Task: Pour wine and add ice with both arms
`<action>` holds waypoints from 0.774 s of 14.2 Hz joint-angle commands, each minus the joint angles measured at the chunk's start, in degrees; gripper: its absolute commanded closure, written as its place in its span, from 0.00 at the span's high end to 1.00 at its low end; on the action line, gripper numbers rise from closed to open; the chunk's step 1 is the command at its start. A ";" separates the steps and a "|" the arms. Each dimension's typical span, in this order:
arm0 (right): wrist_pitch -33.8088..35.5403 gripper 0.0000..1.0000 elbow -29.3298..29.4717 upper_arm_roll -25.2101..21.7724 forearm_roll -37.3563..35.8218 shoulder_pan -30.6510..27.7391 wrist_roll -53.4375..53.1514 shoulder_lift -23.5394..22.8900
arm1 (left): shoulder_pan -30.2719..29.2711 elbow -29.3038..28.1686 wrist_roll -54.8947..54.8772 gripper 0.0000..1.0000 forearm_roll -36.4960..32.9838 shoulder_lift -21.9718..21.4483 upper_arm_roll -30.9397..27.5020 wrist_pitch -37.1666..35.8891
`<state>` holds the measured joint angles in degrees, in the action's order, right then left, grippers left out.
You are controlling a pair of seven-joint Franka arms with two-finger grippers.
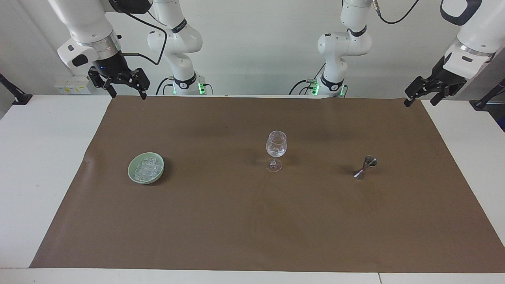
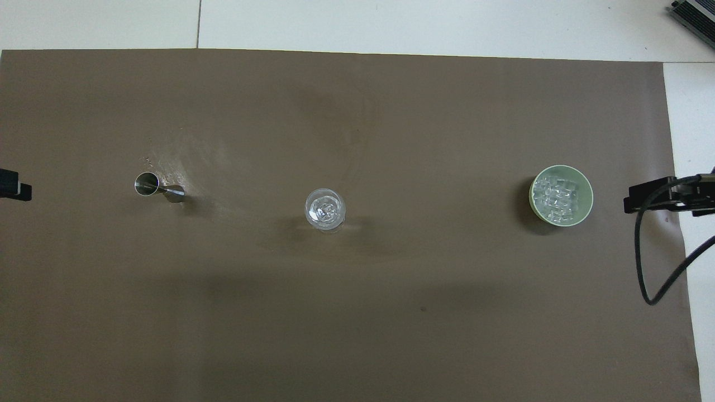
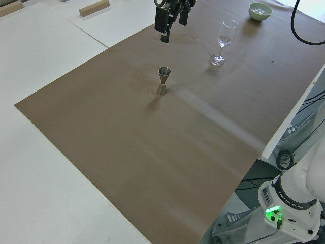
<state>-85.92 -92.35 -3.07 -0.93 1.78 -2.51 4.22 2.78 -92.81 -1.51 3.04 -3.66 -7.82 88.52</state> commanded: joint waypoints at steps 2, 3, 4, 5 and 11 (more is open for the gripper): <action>0.40 1.00 0.06 0.00 0.40 -0.19 0.93 0.43 | 0.38 -1.76 -0.42 1.00 0.04 -1.35 -0.44 1.04; 0.31 1.00 0.06 0.00 0.66 -0.19 0.84 0.43 | 0.38 -1.76 -0.42 1.00 0.04 -1.35 -0.44 1.04; 0.40 1.00 -0.03 0.00 1.02 -0.28 0.84 0.43 | 0.38 -1.76 -0.42 1.00 0.04 -1.43 -0.44 1.04; 0.31 1.00 -0.03 0.00 1.02 -0.28 0.75 0.43 | 0.38 -1.76 -0.42 1.00 0.04 -1.43 -0.44 1.04; 0.49 1.00 -0.29 0.08 0.67 -0.19 1.28 0.70 | 0.47 -1.76 -0.42 1.00 0.04 -1.35 -0.44 1.04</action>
<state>-85.91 -92.35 -3.01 -0.84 1.82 -2.51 4.22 2.78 -92.81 -1.51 3.04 -3.67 -7.82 88.52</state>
